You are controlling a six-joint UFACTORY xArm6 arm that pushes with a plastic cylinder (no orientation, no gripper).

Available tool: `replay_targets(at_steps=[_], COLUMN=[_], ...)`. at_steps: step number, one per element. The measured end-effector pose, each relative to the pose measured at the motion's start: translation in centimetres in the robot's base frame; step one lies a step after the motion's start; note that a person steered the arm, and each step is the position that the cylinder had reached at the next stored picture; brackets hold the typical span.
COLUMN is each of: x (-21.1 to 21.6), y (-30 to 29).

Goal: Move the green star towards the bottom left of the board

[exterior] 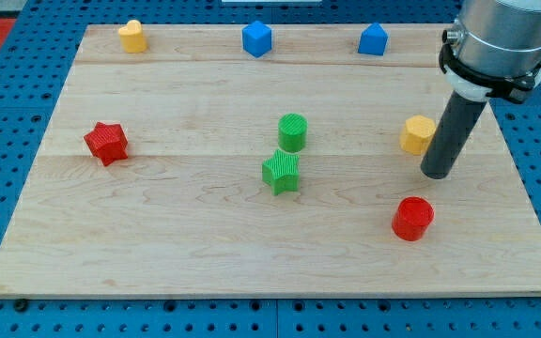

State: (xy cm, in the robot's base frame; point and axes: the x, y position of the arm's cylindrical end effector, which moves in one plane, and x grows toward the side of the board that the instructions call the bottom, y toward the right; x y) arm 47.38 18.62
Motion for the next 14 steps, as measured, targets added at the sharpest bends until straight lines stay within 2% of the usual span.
replay_targets(at_steps=[4,6,8,11,14], x=[-0.9,-3.9,-10.6,-10.8,-3.7], y=[-3.6,-8.3,-10.2,-10.7,-11.2])
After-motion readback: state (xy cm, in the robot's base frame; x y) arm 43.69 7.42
